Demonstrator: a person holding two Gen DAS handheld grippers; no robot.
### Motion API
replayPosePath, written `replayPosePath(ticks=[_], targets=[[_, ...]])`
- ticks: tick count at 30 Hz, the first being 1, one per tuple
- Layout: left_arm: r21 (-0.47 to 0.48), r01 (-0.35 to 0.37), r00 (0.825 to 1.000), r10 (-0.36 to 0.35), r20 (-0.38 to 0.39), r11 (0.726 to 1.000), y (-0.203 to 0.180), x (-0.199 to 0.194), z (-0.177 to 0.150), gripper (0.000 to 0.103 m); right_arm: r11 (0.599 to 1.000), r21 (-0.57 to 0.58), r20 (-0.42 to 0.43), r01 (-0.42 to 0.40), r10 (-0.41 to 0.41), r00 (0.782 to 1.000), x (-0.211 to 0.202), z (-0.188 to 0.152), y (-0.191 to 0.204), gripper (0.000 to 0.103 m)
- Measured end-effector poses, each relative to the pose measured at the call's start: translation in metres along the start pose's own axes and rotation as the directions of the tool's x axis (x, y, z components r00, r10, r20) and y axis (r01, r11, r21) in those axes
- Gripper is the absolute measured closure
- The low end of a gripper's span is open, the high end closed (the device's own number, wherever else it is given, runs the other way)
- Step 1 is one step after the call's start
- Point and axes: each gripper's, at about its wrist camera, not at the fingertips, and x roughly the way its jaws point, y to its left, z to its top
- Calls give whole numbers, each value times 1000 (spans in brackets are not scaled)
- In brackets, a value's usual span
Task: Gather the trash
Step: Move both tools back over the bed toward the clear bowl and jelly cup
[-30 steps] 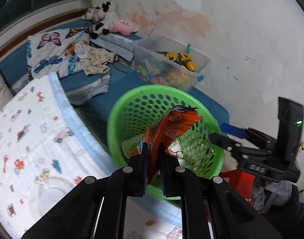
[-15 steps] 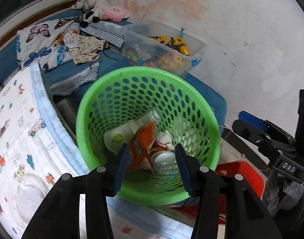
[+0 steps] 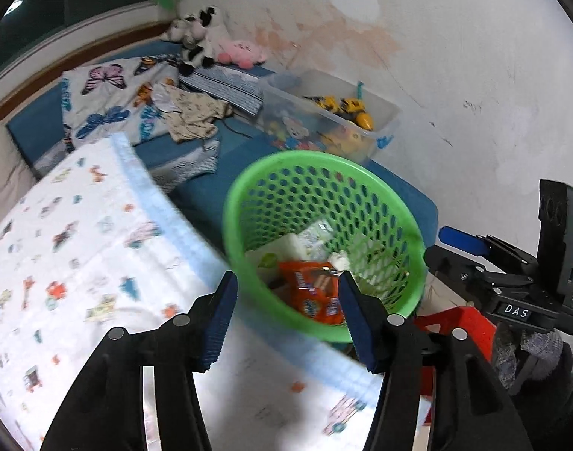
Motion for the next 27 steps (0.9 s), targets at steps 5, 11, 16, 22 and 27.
replayPosePath(ticks=[5, 11, 16, 22, 27], targets=[[-33, -43, 999, 44, 29, 999, 33, -25, -13, 42, 999, -34, -4, -22, 22, 1000, 1, 0, 21, 31], [-106, -85, 996, 88, 18, 991, 79, -40, -34, 39, 996, -70, -19, -51, 50, 999, 8, -1, 43, 30], [-145, -121, 993, 122, -2, 982, 106, -44, -54, 33, 992, -106, -39, -74, 70, 997, 15, -5, 63, 29], [-165, -129, 991, 124, -42, 978, 125, -35, -71, 20, 986, -133, -58, -99, 92, 994, 23, -7, 82, 29], [-144, -129, 991, 122, -60, 981, 130, -26, -79, 10, 983, -150, -83, -109, 97, 992, 30, -11, 89, 29]])
